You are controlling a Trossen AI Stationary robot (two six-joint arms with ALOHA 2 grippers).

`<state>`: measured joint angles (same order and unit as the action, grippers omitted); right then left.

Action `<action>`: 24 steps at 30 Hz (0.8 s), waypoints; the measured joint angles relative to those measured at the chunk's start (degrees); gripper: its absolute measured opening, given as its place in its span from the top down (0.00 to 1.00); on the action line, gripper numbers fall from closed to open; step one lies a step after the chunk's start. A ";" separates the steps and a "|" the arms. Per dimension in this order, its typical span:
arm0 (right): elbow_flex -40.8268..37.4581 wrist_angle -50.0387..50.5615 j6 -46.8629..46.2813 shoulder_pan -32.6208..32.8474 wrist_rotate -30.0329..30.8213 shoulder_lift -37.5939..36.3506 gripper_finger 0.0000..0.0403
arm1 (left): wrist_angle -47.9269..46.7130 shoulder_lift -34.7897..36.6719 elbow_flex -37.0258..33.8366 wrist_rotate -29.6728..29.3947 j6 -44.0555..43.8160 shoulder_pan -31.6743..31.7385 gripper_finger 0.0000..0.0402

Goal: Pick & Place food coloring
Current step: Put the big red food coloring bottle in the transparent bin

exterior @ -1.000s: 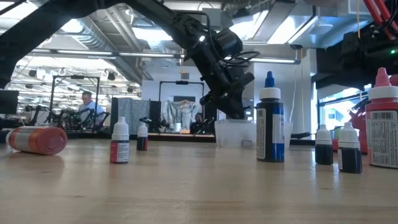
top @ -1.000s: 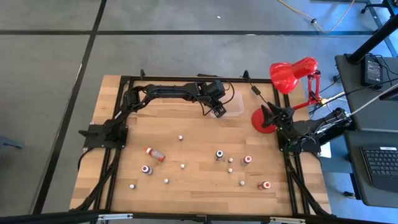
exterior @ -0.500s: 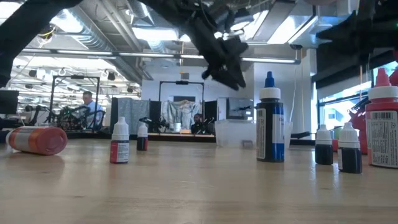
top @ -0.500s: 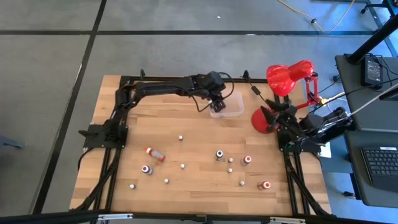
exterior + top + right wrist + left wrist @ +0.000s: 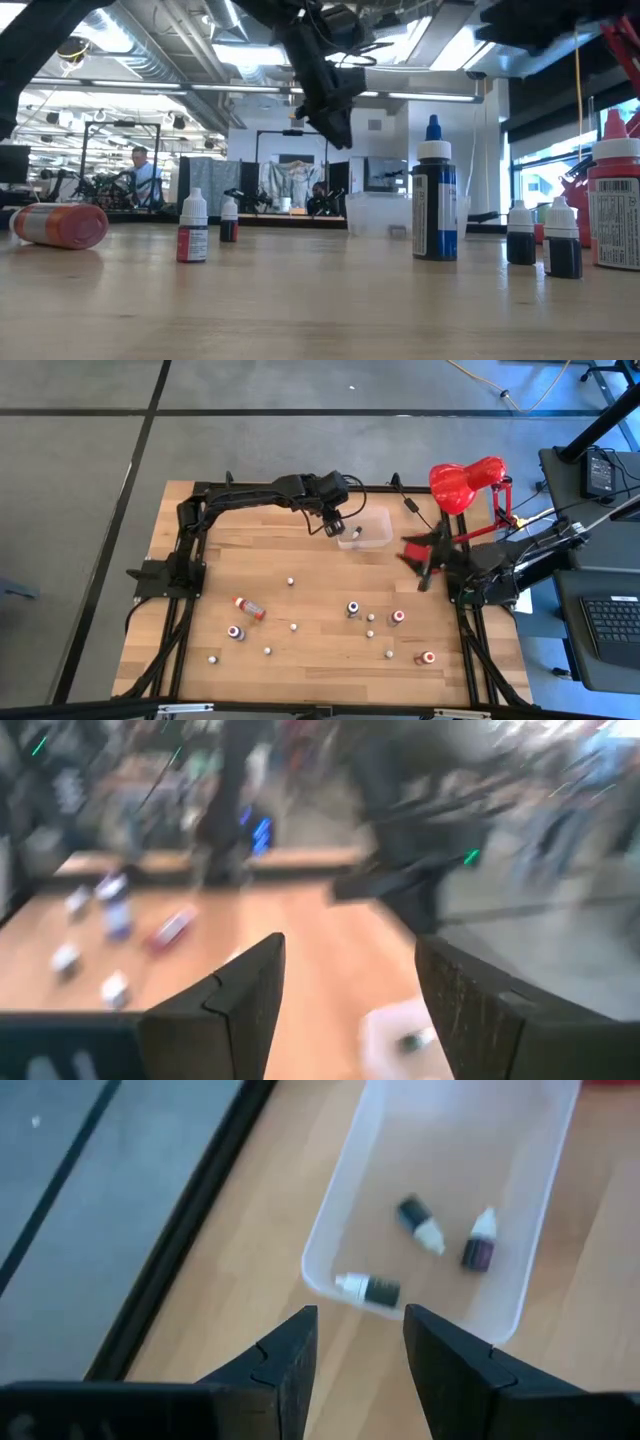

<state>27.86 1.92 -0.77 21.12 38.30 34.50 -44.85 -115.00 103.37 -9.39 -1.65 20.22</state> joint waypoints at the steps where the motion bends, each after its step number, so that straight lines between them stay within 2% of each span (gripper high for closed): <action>1: 2.21 2.74 -2.36 0.00 -2.14 2.72 0.44 | -0.51 0.00 0.00 0.00 0.00 0.11 0.64; 7: 14.71 21.05 -15.08 2.24 -14.34 17.63 0.44 | -0.75 0.00 0.00 0.00 0.54 0.21 0.63; 14: 26.84 42.47 -28.41 7.12 -22.84 30.48 0.44 | -0.78 0.00 0.00 0.00 2.91 0.21 0.64; 20: 31.80 51.87 -31.96 10.53 -27.73 39.22 0.44 | 0.14 0.00 -0.02 0.02 3.51 0.21 0.64; 24: 32.37 51.80 -32.16 10.73 -29.79 43.01 0.44 | 0.15 0.00 -0.02 0.02 4.40 0.21 0.64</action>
<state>60.23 53.72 -32.93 31.86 8.51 77.52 -44.70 -115.00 103.35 -9.37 2.75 20.43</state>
